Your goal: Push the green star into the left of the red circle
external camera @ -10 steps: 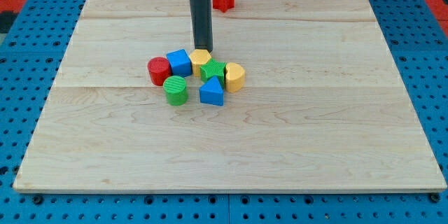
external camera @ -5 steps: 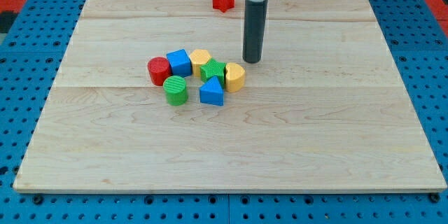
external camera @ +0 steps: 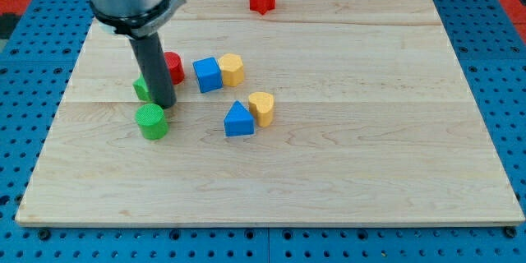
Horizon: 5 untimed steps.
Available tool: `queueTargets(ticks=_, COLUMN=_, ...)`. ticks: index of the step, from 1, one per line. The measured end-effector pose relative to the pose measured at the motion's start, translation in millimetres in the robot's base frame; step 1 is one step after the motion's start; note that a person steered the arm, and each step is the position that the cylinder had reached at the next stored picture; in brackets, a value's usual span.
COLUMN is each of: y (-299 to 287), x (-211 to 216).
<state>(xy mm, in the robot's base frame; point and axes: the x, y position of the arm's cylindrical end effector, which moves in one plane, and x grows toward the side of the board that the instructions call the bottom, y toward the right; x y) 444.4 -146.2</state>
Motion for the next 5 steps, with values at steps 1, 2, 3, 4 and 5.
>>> queueTargets(ticks=1, y=-9.3, x=-12.4)
queueTargets(ticks=2, y=-21.5, x=2.0)
queueTargets(ticks=3, y=-90.2, x=-11.1)
queueTargets(ticks=4, y=-99.0, x=-23.1)
queueTargets(ticks=5, y=-61.2, x=-31.1)
